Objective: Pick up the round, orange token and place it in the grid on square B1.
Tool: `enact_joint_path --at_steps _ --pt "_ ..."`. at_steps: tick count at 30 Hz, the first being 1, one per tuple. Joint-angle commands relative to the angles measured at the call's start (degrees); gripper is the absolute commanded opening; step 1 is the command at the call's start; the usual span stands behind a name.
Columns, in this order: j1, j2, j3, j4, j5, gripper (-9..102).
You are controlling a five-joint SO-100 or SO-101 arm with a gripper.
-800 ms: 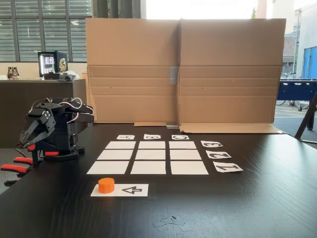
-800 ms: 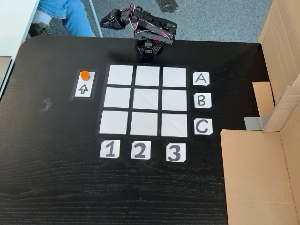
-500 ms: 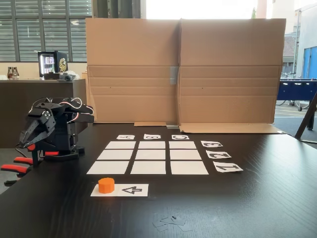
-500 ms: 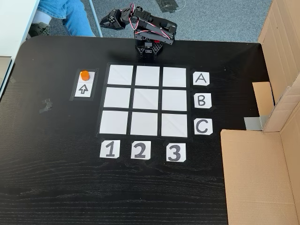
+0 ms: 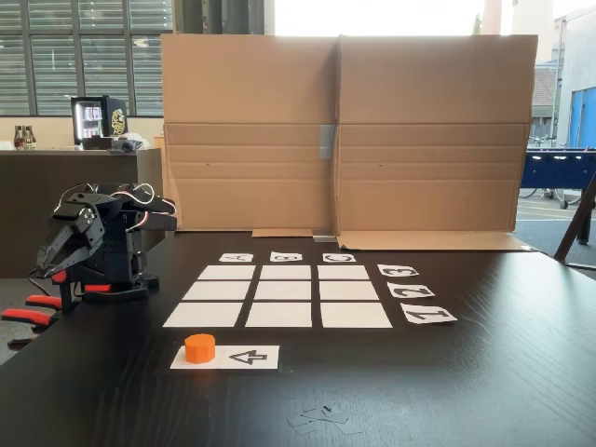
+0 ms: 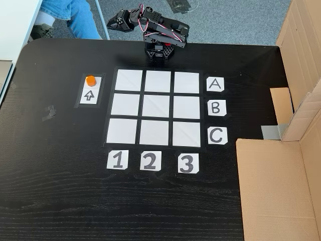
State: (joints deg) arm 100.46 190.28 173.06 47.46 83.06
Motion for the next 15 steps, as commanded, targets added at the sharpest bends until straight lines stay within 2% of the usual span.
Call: enact_joint_path --at_steps 1,15 --pt "1.1 0.4 -0.2 -0.6 -0.4 -1" --pt "-0.8 0.4 -0.3 -1.4 -1.5 -1"
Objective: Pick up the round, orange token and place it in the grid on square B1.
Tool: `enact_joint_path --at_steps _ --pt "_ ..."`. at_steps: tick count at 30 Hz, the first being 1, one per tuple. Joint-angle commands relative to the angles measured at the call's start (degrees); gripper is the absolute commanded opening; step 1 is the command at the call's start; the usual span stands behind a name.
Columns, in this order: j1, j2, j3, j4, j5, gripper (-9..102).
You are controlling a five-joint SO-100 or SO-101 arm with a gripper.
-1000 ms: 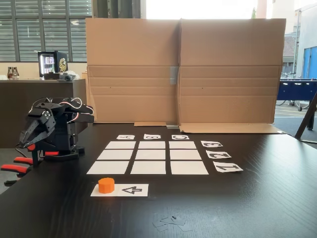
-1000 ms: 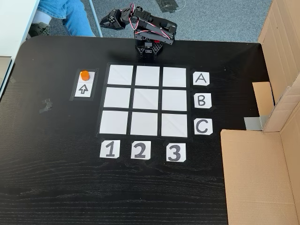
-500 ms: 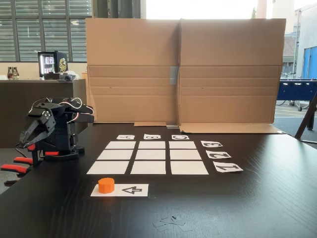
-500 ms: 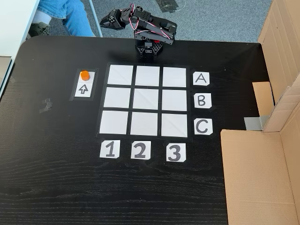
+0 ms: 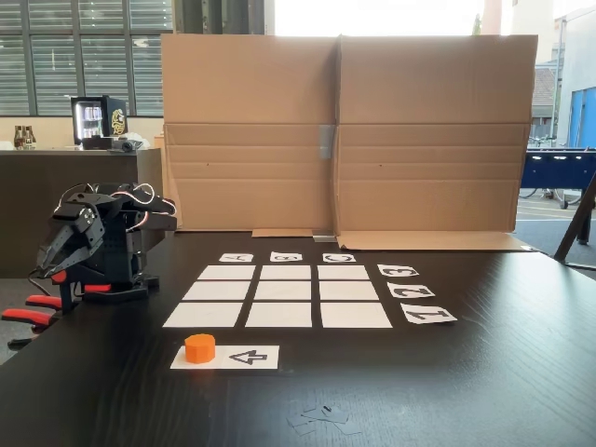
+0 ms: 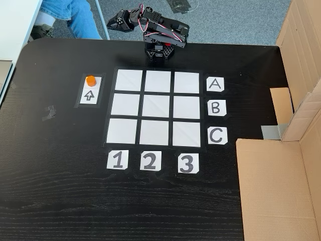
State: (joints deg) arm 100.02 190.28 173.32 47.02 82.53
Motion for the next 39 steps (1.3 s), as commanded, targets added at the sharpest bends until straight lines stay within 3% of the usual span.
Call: enact_joint_path --at_steps 1,9,16,24,31,34,39 --pt "-0.3 0.4 -1.1 -0.3 -1.3 -1" --pt "-5.6 -15.6 -19.5 7.8 -3.0 -1" --pt "-10.4 -37.3 -43.0 20.2 -3.0 -1" --pt "-16.0 -59.8 -62.7 26.6 -2.7 0" --pt "-21.7 -75.0 -74.3 30.1 -2.7 12" --pt "-24.4 -79.7 -76.5 30.1 -2.6 29" --pt "-28.8 -86.2 -80.3 29.9 -2.6 35"
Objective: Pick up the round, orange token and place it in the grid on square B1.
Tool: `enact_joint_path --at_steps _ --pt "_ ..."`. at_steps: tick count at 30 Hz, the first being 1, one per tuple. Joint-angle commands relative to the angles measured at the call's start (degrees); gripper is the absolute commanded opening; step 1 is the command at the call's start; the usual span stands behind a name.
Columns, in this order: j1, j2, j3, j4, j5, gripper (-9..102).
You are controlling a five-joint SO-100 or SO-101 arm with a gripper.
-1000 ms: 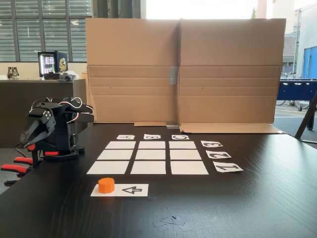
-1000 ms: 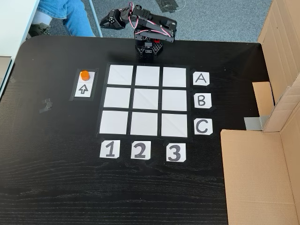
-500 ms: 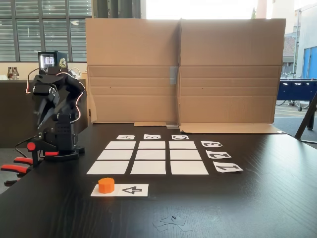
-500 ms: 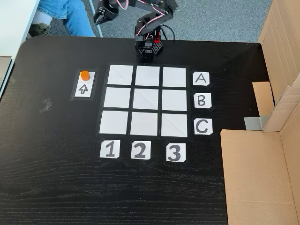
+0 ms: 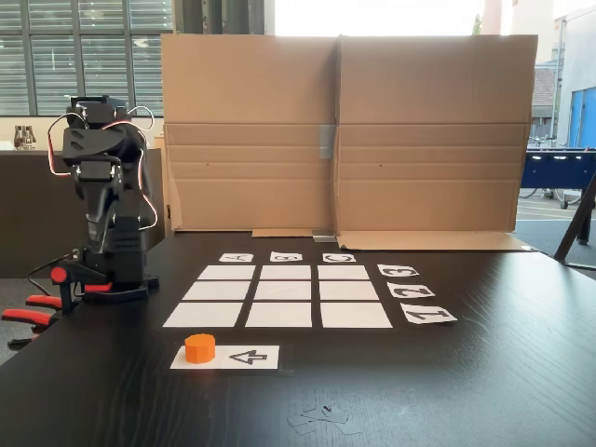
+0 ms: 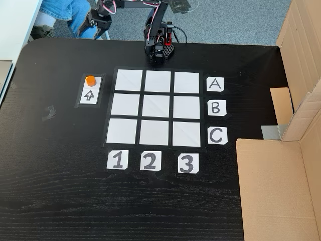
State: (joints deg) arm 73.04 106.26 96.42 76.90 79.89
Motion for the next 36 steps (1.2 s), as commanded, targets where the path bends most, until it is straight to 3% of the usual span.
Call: enact_joint_path --at_steps 1,9,36 --pt "-3.0 -3.2 -3.9 -0.4 0.0 37" --pt "-9.7 -8.1 -4.4 -3.9 0.4 56" --pt "-11.1 -26.2 -12.4 -1.4 1.7 65"
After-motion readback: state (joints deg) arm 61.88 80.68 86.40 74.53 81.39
